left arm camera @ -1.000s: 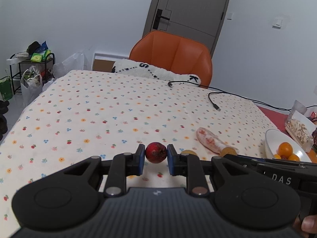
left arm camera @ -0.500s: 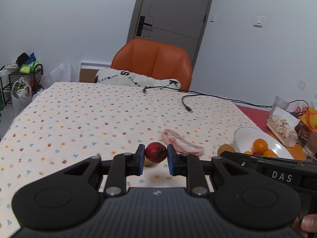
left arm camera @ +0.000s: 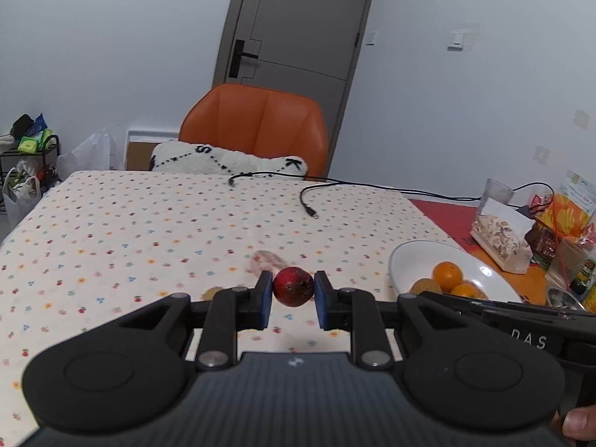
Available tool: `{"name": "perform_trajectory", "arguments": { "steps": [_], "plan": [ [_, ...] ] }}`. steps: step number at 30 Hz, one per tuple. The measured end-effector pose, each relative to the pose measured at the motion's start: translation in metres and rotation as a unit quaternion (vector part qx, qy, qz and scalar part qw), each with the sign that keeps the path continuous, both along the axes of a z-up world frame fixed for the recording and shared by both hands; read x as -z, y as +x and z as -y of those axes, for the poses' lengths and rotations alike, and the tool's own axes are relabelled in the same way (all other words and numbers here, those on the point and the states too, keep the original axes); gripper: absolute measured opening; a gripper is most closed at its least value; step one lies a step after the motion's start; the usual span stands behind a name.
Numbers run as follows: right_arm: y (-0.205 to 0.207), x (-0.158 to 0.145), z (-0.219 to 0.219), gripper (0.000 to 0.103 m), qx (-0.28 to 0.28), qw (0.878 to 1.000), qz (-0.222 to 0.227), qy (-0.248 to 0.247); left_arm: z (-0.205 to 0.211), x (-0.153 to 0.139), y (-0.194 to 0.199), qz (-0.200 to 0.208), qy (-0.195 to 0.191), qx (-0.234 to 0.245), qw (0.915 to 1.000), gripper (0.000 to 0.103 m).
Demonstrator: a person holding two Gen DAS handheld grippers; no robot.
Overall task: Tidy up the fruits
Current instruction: 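Carry the plum with the left gripper while the right gripper carries the brown fruit onto the plate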
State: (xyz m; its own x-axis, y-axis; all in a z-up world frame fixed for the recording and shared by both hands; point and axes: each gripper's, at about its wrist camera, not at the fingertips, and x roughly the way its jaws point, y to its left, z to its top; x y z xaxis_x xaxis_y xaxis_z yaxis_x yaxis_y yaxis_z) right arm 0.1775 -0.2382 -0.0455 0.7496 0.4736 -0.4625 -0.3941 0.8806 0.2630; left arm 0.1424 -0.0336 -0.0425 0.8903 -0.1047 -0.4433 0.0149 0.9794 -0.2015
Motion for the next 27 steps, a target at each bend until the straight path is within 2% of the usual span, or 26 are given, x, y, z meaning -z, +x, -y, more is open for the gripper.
{"name": "perform_trajectory", "arguments": {
  "steps": [16,27],
  "plan": [
    [-0.016,0.003,0.062,0.021,0.05,0.999,0.004,0.019,0.054,-0.009,0.005,0.012,0.011,0.044,0.9989,0.022],
    [-0.015,0.009,0.096,0.021,0.082,0.996,-0.001,0.026,0.081,-0.002,0.014,0.004,0.013,0.072,0.9973,0.022]
  ]
}}
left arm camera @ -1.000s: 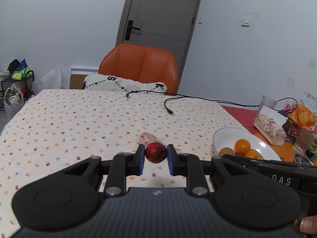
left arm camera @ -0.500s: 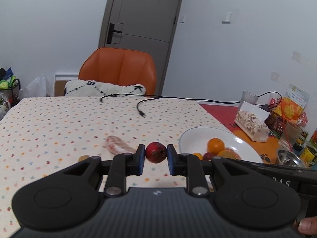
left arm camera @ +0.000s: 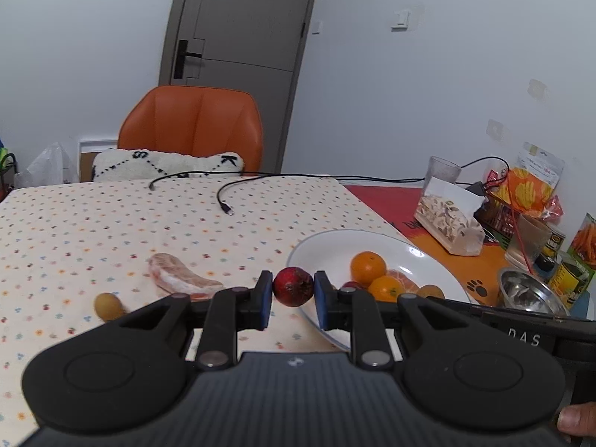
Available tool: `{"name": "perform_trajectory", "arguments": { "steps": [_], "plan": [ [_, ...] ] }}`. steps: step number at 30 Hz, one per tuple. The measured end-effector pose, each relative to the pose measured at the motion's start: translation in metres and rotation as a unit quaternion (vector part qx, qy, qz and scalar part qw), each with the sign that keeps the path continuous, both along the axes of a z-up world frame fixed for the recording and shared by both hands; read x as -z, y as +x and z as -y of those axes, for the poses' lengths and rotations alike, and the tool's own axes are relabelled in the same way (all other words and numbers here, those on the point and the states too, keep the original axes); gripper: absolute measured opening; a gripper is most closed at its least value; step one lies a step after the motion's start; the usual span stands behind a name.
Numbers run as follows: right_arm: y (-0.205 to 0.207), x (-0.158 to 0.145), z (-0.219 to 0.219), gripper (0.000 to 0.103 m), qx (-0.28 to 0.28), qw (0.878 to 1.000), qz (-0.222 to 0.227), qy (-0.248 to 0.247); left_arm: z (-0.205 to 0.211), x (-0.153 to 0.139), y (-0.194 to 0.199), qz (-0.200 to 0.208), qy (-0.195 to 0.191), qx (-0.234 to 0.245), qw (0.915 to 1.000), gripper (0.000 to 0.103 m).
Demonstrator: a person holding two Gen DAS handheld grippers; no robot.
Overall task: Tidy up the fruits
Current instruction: 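Carry the plum with the left gripper while the right gripper carries the brown fruit onto the plate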
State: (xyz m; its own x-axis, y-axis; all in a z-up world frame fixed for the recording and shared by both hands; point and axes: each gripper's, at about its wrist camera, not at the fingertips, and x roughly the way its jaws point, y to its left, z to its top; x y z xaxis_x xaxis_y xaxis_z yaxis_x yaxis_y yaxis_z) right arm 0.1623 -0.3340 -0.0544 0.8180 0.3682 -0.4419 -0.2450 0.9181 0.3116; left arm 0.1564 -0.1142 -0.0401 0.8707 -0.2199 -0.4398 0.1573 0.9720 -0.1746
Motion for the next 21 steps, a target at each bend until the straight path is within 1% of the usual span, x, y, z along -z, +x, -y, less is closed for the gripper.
{"name": "perform_trajectory", "arguments": {
  "steps": [9,13,15,17,19,21],
  "plan": [
    [-0.001,0.006,0.017,0.021,0.018,1.0,-0.011,0.001,0.019,0.002,0.01,-0.004,-0.002,0.026,0.9996,0.022],
    [0.0,0.007,0.018,0.021,0.016,1.0,-0.015,0.001,0.027,0.005,0.014,-0.015,-0.01,0.038,0.9991,0.022],
    [0.0,0.006,0.018,0.022,0.009,1.0,-0.019,0.002,0.029,0.006,0.014,-0.017,-0.015,0.044,0.9988,0.025],
    [-0.001,0.005,0.018,0.029,0.011,1.0,-0.017,0.005,0.029,0.005,0.013,-0.019,-0.013,0.047,0.9986,0.027],
    [-0.002,0.004,0.02,0.029,0.014,1.0,-0.017,0.005,0.027,0.003,0.012,-0.02,-0.011,0.045,0.9987,0.027],
    [-0.001,0.004,0.021,0.029,0.014,1.0,-0.019,0.006,0.022,0.002,0.01,-0.019,-0.01,0.036,0.9991,0.031]
  ]
}}
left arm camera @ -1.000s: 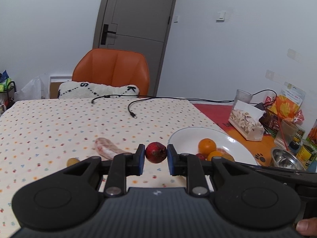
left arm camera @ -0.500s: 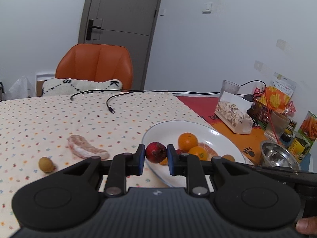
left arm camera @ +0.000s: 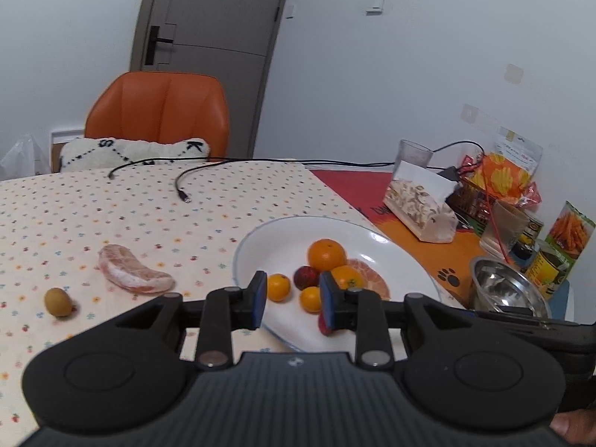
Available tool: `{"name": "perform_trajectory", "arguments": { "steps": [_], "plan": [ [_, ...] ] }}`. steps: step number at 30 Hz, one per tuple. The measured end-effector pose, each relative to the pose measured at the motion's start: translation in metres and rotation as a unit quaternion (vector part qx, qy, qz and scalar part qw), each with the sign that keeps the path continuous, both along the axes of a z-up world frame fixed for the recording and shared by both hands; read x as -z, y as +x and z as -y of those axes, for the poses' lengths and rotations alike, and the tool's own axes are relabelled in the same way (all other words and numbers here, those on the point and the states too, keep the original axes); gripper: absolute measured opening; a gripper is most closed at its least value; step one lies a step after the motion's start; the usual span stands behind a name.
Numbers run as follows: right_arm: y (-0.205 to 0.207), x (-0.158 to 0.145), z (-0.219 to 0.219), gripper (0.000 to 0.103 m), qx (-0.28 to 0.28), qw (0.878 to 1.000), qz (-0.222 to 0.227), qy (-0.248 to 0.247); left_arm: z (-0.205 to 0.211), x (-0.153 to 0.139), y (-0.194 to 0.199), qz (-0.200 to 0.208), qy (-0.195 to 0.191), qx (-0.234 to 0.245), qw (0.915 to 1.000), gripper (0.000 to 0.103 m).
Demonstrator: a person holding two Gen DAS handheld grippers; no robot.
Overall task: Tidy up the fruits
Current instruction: 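Carry the plum with the left gripper while the right gripper carries the brown fruit onto the plate, then open both grippers over the plate and withdraw toward the remaining fruit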
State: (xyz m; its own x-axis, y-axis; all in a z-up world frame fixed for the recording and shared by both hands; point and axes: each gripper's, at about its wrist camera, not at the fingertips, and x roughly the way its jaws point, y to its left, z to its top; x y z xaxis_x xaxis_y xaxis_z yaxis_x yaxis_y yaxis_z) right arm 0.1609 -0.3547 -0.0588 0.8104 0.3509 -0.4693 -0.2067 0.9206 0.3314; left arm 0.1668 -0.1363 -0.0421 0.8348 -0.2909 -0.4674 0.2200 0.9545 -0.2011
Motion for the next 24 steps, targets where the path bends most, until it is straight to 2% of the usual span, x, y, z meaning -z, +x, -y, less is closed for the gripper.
{"name": "perform_trajectory", "arguments": {
  "steps": [5,8,14,16,17,20,24],
  "plan": [
    [-0.001,0.001,-0.007,0.029,-0.009,1.0,-0.001,0.002,-0.016,-0.001,-0.006,-0.002,0.006,-0.026,0.9996,0.049],
    [-0.001,0.0,-0.014,0.03,-0.017,1.0,-0.001,0.002,-0.026,0.0,-0.01,-0.001,0.013,-0.038,0.9992,0.054],
    [-0.001,-0.004,-0.028,0.035,-0.029,1.0,0.003,0.0,-0.048,0.0,-0.015,-0.009,0.013,-0.063,0.9979,0.055],
    [0.0,-0.004,-0.032,0.036,-0.033,0.999,0.004,-0.001,-0.055,-0.001,-0.018,-0.007,0.015,-0.07,0.9974,0.062],
    [0.0,-0.005,-0.035,0.038,-0.034,0.999,0.004,-0.002,-0.059,-0.002,-0.019,-0.004,0.017,-0.074,0.9971,0.068],
    [0.0,-0.007,-0.042,0.05,-0.039,0.999,0.007,-0.003,-0.068,-0.003,-0.024,0.002,0.022,-0.09,0.9957,0.074],
    [0.001,-0.011,-0.054,0.058,-0.05,0.999,0.013,-0.007,-0.081,-0.004,-0.028,0.005,0.023,-0.112,0.9934,0.082]
  ]
}}
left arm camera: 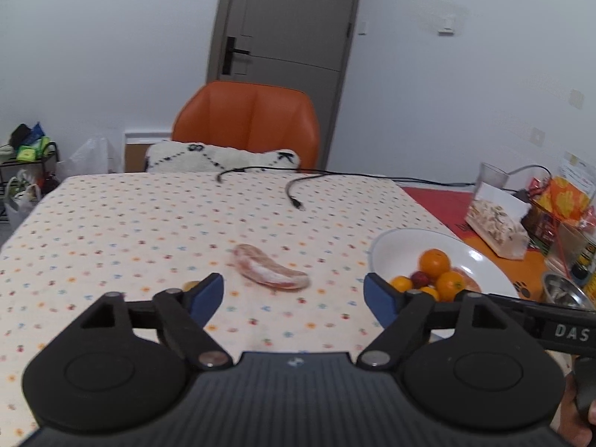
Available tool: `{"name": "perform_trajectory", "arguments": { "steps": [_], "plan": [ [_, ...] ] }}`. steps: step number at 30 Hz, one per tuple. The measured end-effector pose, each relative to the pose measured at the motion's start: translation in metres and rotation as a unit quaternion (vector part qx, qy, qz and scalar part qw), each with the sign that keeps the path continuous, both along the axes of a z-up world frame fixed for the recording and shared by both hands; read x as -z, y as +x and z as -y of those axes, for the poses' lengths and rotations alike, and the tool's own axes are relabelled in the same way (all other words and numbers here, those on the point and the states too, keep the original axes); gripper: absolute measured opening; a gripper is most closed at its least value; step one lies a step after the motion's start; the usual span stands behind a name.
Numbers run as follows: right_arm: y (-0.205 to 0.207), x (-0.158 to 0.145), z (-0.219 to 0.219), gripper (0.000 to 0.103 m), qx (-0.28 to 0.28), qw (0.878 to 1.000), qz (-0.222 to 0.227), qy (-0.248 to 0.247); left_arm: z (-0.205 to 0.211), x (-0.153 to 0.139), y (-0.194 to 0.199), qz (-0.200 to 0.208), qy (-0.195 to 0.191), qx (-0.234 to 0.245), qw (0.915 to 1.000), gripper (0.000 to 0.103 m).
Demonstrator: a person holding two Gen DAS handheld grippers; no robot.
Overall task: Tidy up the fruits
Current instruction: 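Open both grippers over the plate and withdraw toward the remaining fruit, then grasp the last small brown fruit with the left gripper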
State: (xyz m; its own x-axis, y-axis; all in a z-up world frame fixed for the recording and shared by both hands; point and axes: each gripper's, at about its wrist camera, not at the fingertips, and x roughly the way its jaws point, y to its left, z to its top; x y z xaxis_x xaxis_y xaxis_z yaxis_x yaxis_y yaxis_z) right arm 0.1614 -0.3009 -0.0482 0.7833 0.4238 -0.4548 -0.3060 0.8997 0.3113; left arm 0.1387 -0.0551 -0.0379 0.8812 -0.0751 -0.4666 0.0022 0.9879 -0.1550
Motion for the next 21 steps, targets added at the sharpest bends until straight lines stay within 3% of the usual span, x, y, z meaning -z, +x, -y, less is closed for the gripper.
{"name": "perform_trajectory", "arguments": {
  "steps": [11,21],
  "plan": [
    [0.003,-0.009,-0.028,0.103,-0.029,0.999,0.019,0.0,-0.03,0.006,-0.004,-0.014,0.012,-0.047,0.9987,0.091],
    [0.011,-0.005,-0.051,0.103,-0.051,0.999,0.009,-0.008,-0.046,0.012,0.001,-0.032,0.007,-0.049,0.9982,0.092]
  ]
}}
